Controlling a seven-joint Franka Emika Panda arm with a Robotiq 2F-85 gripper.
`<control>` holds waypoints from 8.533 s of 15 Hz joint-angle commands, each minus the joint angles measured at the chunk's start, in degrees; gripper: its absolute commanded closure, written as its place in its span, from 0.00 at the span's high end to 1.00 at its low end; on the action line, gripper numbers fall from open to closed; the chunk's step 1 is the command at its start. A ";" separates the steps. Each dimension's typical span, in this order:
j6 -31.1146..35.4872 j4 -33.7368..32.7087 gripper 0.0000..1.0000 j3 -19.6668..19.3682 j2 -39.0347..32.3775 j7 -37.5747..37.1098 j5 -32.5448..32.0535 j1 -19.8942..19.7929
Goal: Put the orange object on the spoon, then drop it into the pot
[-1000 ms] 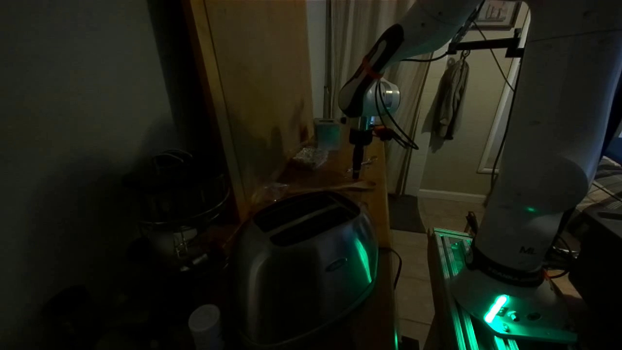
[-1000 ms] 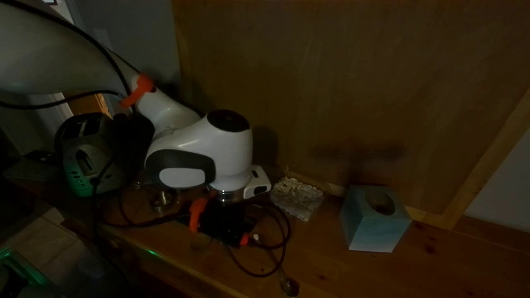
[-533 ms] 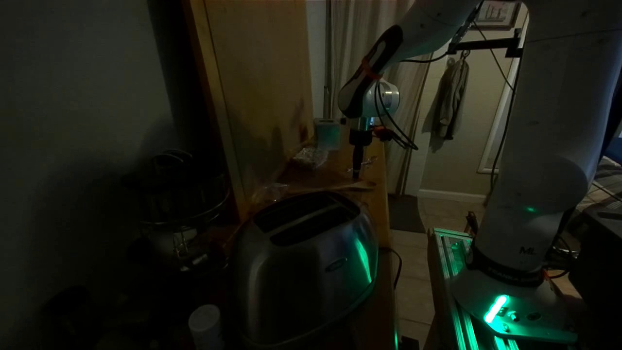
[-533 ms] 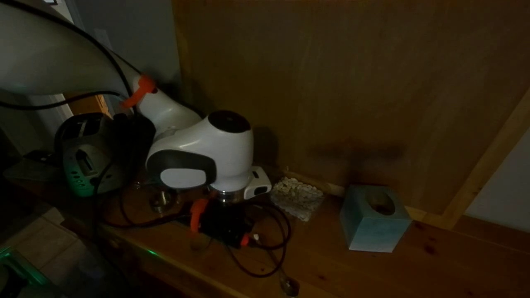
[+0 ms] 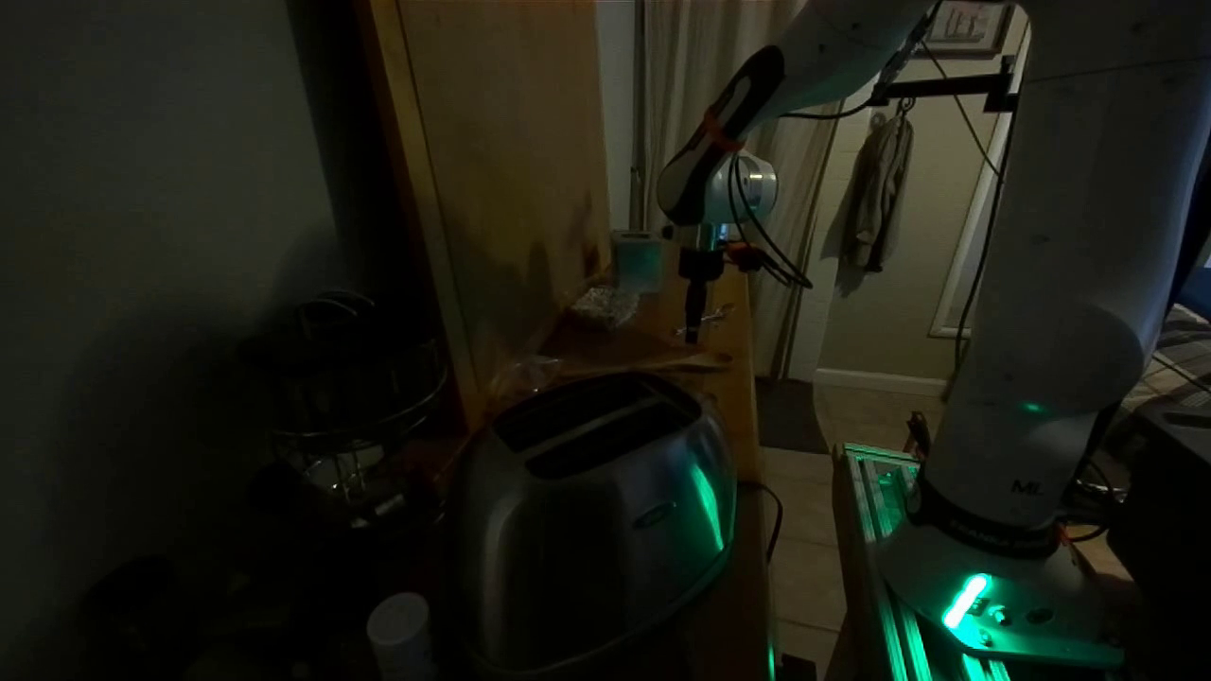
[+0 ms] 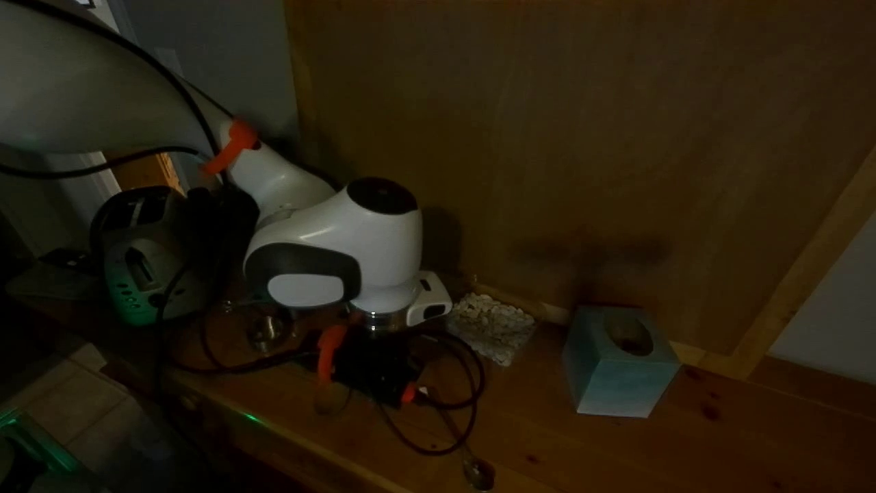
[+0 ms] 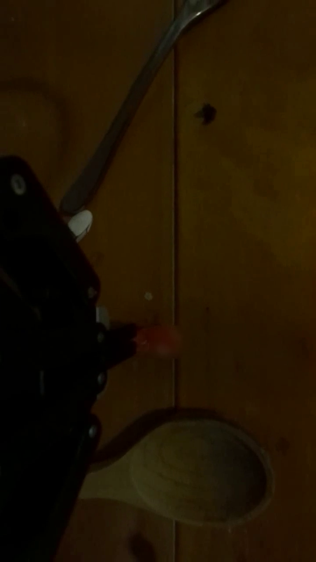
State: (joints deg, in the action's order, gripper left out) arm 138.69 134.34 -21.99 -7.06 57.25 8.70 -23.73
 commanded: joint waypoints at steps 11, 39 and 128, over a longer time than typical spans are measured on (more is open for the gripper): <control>-14.32 -0.16 0.04 0.26 4.46 2.45 1.51 -0.53; -15.38 1.71 1.00 2.17 7.91 17.93 8.58 3.00; 8.17 1.49 0.17 9.18 -2.39 24.43 15.99 4.72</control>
State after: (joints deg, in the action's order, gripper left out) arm 146.47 136.85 -13.00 -8.24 83.26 26.55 -18.55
